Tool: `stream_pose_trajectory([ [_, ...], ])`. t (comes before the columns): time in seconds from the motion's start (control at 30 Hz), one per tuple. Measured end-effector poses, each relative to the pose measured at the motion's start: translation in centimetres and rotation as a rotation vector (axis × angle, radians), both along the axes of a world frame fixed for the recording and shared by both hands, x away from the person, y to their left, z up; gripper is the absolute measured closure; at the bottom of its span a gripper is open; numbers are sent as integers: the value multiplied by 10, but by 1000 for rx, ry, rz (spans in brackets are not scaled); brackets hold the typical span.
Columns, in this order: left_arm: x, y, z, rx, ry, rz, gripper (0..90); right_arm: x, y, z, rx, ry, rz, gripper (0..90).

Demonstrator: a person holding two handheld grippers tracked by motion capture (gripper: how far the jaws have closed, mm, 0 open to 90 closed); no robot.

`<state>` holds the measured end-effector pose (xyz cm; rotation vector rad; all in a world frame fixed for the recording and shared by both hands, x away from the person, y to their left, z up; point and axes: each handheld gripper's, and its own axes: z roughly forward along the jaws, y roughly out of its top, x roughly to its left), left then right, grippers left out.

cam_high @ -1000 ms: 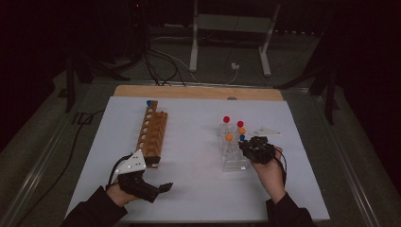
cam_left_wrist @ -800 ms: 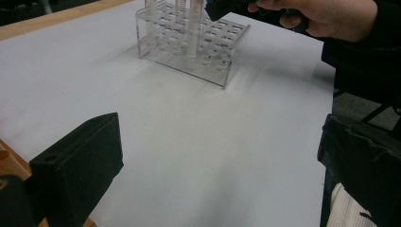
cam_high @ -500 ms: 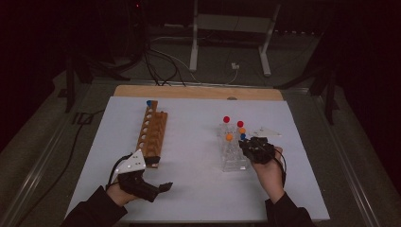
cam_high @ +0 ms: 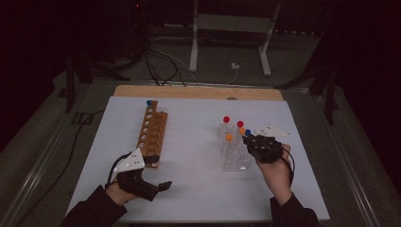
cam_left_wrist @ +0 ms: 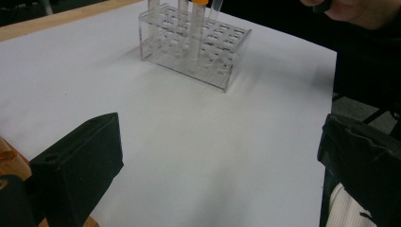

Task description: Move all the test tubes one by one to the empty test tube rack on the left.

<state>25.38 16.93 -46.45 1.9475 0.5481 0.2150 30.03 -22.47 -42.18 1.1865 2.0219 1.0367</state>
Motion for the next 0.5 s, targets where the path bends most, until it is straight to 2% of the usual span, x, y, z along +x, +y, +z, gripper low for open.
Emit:
stream_pose_trajectory([
  [0.27, 0, -1, 2, -3, 3, -8, 18, -19, 8, 20, 9, -25, 73, 766],
  [0.5, 0, -4, 5, -2, 5, -24, 18, -32, 25, 25, 32, -18, 164, 766],
])
